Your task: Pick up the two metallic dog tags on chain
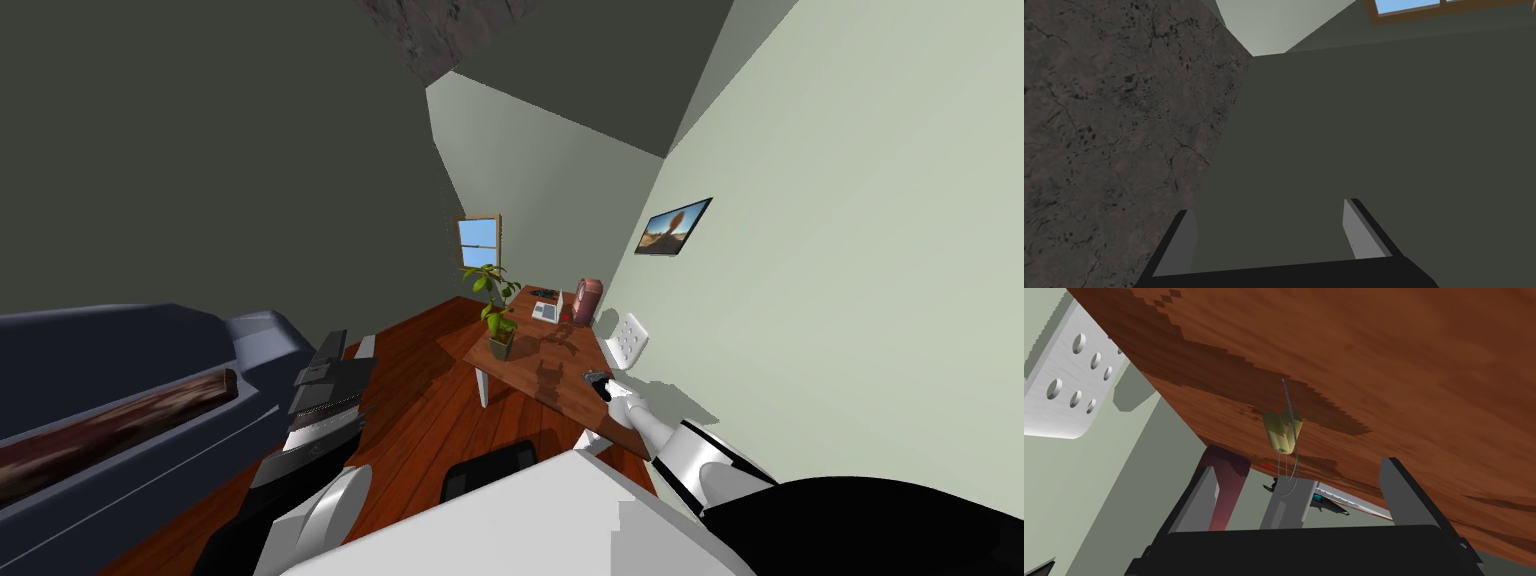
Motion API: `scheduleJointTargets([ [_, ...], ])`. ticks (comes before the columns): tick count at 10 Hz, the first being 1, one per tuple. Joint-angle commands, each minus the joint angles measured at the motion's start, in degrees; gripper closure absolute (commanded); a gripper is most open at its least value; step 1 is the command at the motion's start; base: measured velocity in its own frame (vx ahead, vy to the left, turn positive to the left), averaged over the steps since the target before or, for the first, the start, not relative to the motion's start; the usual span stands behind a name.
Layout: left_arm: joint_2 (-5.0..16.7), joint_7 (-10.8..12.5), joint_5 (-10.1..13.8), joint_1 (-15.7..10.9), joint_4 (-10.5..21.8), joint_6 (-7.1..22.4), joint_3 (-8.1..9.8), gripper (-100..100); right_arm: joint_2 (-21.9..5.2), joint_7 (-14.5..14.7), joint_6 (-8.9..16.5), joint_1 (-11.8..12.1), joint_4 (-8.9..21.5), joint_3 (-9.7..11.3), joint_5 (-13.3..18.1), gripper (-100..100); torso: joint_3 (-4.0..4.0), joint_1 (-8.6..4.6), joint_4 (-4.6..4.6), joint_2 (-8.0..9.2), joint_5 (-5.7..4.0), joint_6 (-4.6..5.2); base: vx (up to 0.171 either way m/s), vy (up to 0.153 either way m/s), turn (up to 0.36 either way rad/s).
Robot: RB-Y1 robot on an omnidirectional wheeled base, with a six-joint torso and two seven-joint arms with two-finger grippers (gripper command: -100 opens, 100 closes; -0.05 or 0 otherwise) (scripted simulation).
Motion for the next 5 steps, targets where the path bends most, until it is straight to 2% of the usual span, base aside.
scheduleJointTargets([
  [1, 0.0, 0.0, 0.0, 0.0, 0.0, 0.0, 0.0, 0, 0.3, 0.79, 1.49, 1.34, -2.08, -0.48, -0.78, -100, 0.0, 0.0, 0.0, 0.0, 0.0, 0.0, 0.013, -0.053, 0.047],
  [5, 0.0, 0.0, 0.0, 0.0, 0.0, 0.0, 0.0, 0, 1.96, 3.88, 5.0, 5.17, -7.42, -3.5, -2.11, -100, 0.02, -0.04, 0.0, 0.03, -0.01, 0.0, 0.001, -0.058, 0.08],
])
